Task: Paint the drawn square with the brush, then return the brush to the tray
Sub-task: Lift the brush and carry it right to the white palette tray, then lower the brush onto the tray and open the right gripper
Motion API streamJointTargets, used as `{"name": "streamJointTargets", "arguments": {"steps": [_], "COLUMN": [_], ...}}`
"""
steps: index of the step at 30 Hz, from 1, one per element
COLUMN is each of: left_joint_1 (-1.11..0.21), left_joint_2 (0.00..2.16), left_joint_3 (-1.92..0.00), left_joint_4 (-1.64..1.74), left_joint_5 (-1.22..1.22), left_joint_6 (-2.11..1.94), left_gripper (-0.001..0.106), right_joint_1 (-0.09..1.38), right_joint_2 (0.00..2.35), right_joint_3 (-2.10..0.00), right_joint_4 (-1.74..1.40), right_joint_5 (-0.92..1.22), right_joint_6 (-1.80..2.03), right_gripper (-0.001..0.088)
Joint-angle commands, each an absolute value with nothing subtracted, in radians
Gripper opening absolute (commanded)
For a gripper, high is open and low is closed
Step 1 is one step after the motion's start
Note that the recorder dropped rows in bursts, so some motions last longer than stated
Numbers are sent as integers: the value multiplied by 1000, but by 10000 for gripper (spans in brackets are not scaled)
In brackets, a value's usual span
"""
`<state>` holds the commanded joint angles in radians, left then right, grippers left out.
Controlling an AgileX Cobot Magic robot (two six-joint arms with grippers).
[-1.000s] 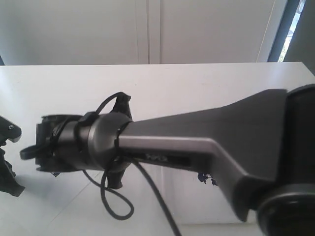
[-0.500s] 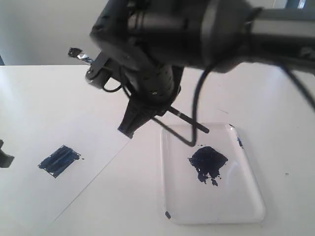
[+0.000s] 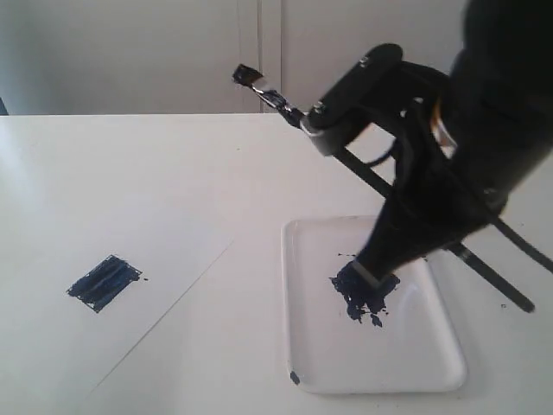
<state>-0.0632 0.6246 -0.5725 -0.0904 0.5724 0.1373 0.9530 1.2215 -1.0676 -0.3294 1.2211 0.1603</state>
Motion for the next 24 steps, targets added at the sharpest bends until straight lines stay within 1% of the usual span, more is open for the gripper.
{"name": "streamJointTargets", "arguments": {"steps": [1, 4, 5, 10, 13, 17, 24], "left_joint_1": [-63, -63, -63, -63, -63, -63, -59], "left_joint_2": [595, 514, 486, 365, 301, 215, 68], "left_joint_3": [-573, -573, -573, -573, -573, -571, -571], "left_joint_4": [-102, -130, -144, -237, -247, -254, -276], "left_joint_5": [600, 667, 686, 783, 850, 905, 974], "left_joint_6": [153, 188, 204, 250, 250, 236, 208], "left_gripper": [125, 17, 0, 0, 0, 0, 0], "right_joint_1": [953, 953, 953, 953, 953, 953, 953], "right_joint_2": [1198, 1126, 1106, 992, 943, 919, 943], "right_joint_3": [-1039, -930, -900, -717, -612, -509, -527], "right_joint_4": [-324, -324, -324, -275, -176, -118, -99], "right_joint_5": [1221, 1221, 1221, 1221, 1218, 1107, 1079], "right_joint_6": [168, 196, 205, 238, 255, 346, 426], "right_gripper": [0, 0, 0, 0, 0, 0, 0]}}
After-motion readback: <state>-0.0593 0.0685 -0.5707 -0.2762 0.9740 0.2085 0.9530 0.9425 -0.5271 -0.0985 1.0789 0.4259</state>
